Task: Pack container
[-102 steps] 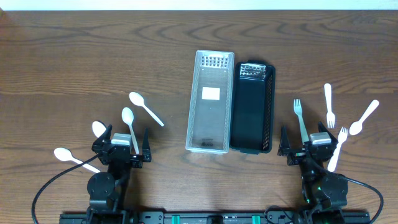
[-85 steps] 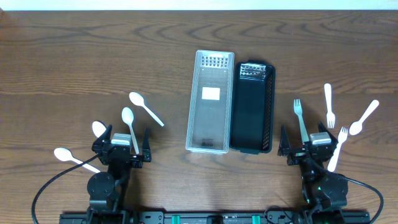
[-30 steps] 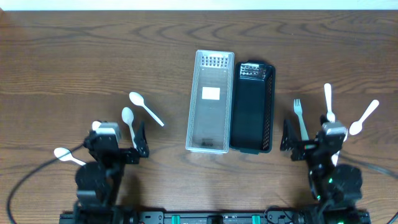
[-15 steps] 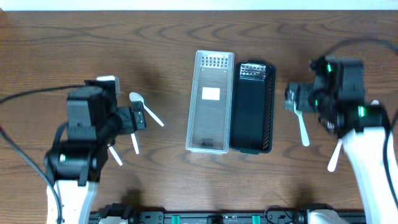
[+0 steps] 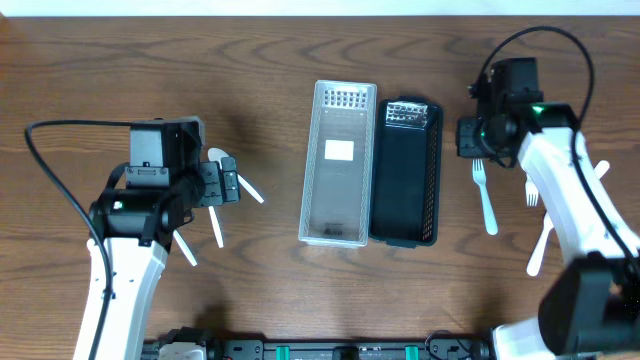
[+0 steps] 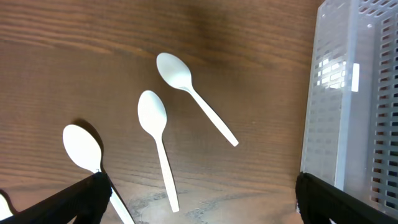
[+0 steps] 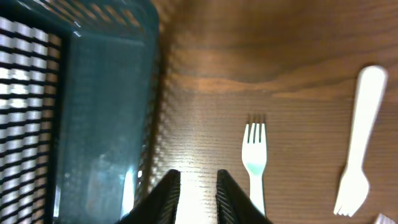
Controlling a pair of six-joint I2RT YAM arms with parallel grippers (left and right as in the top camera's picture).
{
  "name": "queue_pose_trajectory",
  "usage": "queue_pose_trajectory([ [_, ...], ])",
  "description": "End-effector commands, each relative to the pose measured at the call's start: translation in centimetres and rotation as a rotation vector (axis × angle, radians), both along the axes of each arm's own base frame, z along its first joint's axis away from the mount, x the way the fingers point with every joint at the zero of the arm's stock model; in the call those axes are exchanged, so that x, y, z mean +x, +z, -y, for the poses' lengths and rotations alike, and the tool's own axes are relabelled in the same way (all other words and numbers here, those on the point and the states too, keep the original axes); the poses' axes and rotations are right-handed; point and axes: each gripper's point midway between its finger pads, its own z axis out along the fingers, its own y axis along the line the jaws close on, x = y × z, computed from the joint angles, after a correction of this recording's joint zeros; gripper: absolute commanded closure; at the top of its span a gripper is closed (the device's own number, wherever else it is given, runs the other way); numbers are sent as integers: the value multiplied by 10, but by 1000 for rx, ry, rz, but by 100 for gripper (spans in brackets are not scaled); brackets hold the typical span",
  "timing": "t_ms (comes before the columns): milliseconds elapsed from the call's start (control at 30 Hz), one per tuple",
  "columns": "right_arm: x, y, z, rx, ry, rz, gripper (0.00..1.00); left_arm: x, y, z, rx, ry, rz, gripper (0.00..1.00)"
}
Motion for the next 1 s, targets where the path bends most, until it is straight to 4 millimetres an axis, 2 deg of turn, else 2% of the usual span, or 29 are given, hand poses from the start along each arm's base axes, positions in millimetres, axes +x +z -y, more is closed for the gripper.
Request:
queue_pose_trajectory([
  [0, 5, -20, 1, 3, -1, -49, 88, 4, -2, 1, -7, 1, -14, 5],
  [200, 4, -55, -18, 104, 31, -138, 89, 5, -9, 1, -6, 1, -40, 5],
  [333, 4, -65, -35, 178, 63, -159, 87, 6, -11, 1, -5, 1, -49, 5],
  [667, 20, -56, -69, 272, 147, -80, 82, 6, -12, 2, -5, 1, -52, 5],
  [733, 21, -56, -70, 271, 150, -75, 82, 6, -12, 2, -5, 1, -52, 5],
  [833, 21, -57, -66, 252, 142, -77, 75, 6, -12, 2, -5, 1, -52, 5],
  [967, 21, -63, -32, 122, -2, -95, 69, 6, -12, 2, -5, 1, -52, 4],
])
